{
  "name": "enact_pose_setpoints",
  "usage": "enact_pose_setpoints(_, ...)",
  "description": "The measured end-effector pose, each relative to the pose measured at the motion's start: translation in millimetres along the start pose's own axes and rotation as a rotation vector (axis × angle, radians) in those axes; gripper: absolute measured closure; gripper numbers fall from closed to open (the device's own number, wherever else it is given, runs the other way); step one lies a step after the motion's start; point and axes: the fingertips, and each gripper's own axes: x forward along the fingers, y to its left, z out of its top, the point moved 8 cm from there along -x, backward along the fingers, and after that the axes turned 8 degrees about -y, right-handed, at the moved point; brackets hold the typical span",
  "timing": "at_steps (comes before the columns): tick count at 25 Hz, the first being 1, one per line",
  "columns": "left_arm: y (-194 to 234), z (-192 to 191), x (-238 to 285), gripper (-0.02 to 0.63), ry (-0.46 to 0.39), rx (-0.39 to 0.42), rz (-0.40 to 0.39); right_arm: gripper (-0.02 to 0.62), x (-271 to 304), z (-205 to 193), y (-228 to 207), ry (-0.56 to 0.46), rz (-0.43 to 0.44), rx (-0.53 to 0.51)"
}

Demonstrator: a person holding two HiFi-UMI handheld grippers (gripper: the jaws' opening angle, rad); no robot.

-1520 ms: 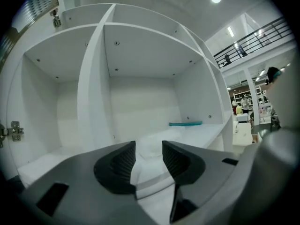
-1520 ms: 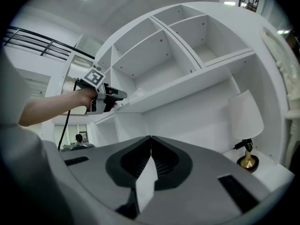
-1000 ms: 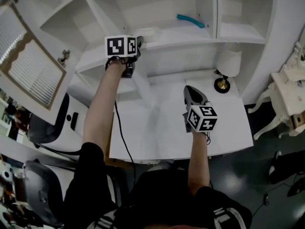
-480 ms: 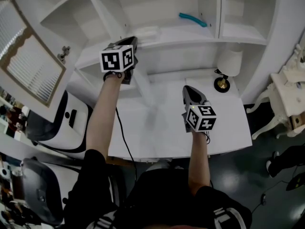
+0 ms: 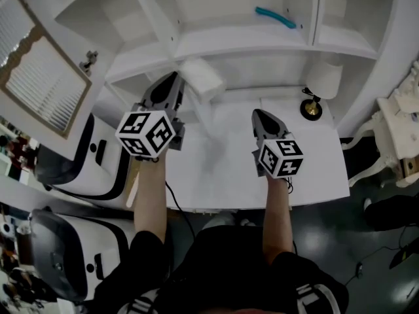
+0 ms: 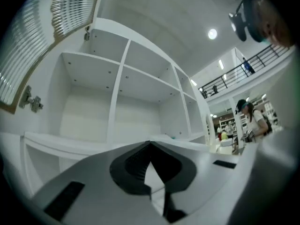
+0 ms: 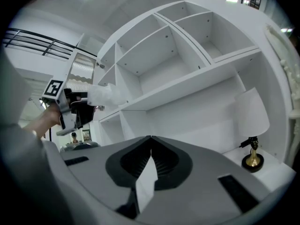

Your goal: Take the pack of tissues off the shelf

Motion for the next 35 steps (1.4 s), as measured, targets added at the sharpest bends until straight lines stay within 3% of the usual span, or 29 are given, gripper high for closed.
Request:
enact_pose_setpoints(3, -16.1, -21.9, -30.3, 0.595, -0.053, -0.118, -0.039, 0.577, 1.6, 3.2, 8.6, -0.023, 0.024, 0.0)
enact_pose_setpoints(8, -28.9, -59.2, -80.8, 0.595, -0.095, -0.168, -0.036, 0.577, 2.6, 9.2, 21.4, -0.057, 0.059, -0.019)
enact_pose_setpoints(11, -26.3, -74.0, -103.7, 0.595, -0.076, -0.125, -0.059, 0.577, 5.4, 9.5, 30.9, -0.074, 0.119, -0.007)
enact_pose_setpoints(15, -29.0, -95.9, -131.4, 0.595, -0.054, -0.088, -0.023, 0.577, 8.4, 6.7, 46.3, -0.073, 0.159, -0.037)
enact_pose_setpoints(23, -49.5, -120.1, -140.6, 0.595, -0.021, -0.011, 0.112, 0.577, 2.0, 5.2, 57.4, -0.086, 0.158, -0.147)
enact_pose_setpoints(31, -54.4, -130.6, -140.4, 0.595, 0.018, -0.043, 0.2, 0.578, -12.6, -0.2, 53.9, -0.033, 0.108, -0.196)
enact_pose_setpoints(35, -57.2, -127.4, -137.1, 0.595, 0.033, -0.021, 0.218, 0.577, -19.4, 2.7, 51.2, -0.032, 0.109, -0.206)
